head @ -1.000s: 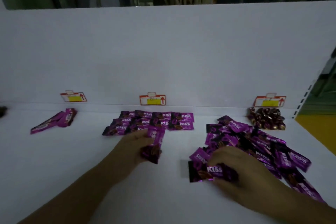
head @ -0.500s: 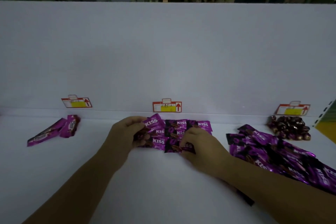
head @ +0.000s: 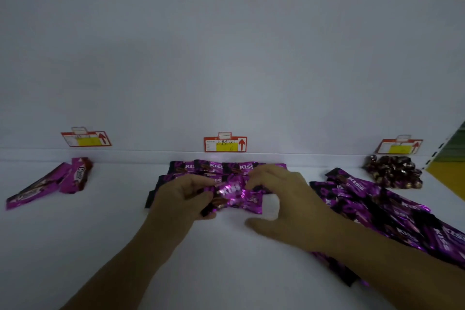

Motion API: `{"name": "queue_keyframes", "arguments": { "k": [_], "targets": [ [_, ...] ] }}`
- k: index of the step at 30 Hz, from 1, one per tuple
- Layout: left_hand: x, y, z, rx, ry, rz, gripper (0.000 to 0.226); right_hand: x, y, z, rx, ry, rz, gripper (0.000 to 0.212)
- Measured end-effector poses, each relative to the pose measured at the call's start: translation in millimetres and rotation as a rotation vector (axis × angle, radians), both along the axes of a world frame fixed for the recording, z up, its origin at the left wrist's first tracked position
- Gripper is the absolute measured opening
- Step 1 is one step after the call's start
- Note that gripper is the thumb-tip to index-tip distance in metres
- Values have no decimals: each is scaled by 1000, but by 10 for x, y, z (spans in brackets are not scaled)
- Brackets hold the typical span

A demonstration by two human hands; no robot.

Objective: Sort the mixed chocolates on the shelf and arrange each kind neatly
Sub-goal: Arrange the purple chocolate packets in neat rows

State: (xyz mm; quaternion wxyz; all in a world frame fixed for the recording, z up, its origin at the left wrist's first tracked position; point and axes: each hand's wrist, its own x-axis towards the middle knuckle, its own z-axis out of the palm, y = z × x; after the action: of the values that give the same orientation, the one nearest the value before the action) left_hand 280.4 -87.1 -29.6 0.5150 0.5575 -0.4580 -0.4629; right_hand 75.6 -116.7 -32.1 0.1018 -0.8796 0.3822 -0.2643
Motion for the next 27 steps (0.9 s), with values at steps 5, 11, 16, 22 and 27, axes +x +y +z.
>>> {"name": "queue_keyframes", "arguments": {
  "k": [5,11,16,22,27],
  "targets": [
    [-257,65,-142,78,-54,-171,23,-70,194,-69,-69,157,49,29],
    [-231,45,-362,-406,-776,-174,22,-409,-81,-92,16,192,-95,21],
    [-280,5,-454,-513,-1218,-290,38,-557,-245,-131,23,310,-155,26],
    [-290,0,-512,-334,-1384,-354,61,-542,-329,-151,22,325,-121,28],
    [-306,47,-502,-329,-1387,-339,59,-515,-349,-124,2,329,-90,24]
  ]
}}
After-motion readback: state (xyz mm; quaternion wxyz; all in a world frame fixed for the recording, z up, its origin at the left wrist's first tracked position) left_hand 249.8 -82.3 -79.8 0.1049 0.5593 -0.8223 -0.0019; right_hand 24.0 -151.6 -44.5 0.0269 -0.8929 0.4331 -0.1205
